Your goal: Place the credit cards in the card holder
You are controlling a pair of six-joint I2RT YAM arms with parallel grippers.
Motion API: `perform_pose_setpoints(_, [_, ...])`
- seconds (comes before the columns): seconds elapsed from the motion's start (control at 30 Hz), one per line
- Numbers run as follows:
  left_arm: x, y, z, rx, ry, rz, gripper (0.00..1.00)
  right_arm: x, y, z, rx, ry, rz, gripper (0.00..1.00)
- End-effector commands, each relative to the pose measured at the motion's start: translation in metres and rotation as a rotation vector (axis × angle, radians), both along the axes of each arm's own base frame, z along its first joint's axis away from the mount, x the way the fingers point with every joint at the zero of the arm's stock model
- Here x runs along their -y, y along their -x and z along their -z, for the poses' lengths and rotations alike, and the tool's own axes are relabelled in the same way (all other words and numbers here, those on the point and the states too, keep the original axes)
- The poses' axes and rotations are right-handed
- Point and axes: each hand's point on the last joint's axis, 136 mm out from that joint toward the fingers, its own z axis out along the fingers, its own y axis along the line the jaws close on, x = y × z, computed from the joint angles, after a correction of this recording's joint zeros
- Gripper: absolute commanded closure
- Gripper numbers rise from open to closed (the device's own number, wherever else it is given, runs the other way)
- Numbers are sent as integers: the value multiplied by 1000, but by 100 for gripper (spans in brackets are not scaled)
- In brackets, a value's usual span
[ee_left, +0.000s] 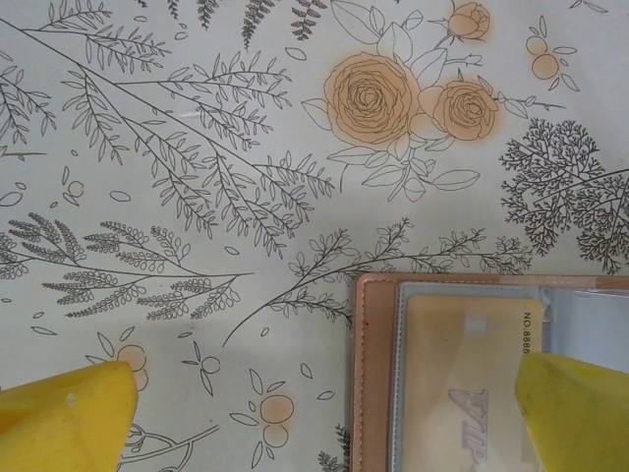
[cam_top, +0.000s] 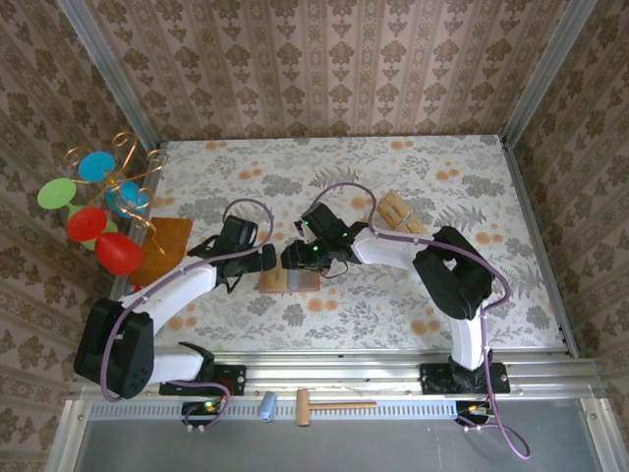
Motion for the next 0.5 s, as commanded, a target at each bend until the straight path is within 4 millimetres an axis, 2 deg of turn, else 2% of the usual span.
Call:
perform_pose_setpoints(0.0, [-9, -3, -10, 15, 10, -8, 0, -10, 7, 8, -29, 34, -18, 54])
perform_pose_setpoints(0.27, [-28, -7, -26, 55, 46, -60, 0, -40, 11, 23, -49, 59, -54, 54])
perform_pose_setpoints(0.47, [-33, -6, -32, 61, 74, -71, 0, -43, 12, 41, -71, 92, -53, 54])
